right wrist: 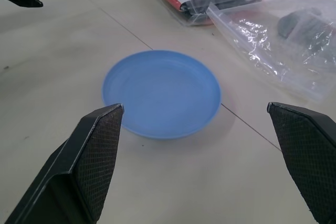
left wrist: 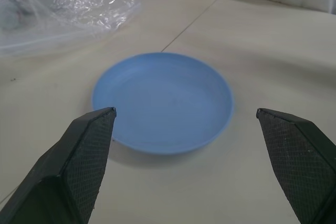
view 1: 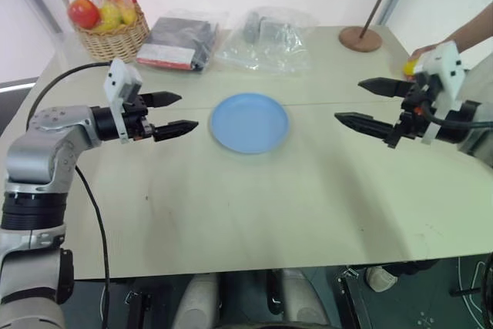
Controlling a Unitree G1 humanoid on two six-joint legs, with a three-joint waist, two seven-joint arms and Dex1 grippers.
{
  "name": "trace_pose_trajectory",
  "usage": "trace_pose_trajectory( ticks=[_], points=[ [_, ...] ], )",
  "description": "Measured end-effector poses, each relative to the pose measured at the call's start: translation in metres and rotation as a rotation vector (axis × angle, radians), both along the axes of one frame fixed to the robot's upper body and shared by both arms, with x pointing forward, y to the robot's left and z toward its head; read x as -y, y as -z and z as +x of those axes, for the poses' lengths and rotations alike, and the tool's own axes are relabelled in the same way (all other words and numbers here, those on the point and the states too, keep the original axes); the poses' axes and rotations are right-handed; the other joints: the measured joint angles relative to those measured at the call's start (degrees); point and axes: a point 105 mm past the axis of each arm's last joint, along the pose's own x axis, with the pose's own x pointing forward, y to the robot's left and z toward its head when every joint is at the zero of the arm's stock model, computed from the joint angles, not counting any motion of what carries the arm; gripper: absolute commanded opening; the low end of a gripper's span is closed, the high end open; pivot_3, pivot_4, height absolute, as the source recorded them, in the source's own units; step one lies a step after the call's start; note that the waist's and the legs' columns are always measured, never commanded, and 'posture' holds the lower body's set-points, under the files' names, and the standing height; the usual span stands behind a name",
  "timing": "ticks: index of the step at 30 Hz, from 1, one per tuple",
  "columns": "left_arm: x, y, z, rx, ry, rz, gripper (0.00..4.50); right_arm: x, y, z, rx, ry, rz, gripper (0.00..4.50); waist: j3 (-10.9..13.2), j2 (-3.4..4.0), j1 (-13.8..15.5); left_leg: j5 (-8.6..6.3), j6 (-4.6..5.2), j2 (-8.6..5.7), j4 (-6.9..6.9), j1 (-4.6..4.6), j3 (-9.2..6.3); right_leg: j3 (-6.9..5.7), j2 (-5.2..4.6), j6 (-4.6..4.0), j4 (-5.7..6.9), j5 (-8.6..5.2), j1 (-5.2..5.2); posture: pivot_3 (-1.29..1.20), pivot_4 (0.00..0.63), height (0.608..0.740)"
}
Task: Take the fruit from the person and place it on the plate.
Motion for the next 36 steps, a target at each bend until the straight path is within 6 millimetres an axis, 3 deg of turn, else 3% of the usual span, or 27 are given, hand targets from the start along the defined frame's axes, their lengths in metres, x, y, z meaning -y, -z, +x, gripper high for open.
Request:
trace_pose_trajectory(
  ticks=[36],
  points=[
    [0.0024, -0.0036, -0.0021, 0.002, 0.012, -0.014, 4.50, 0.0040, 0.0070, 0.0011, -0.016, 0.035, 0.022, 4.49, 0.0, 0.00, -0.1, 0.00, 0.00, 0.00, 0.00, -0.02, 0.01, 0.00, 0.00, 0.01, 0.00, 0.00, -0.03, 0.00, 0.150, 0.740]
  ],
)
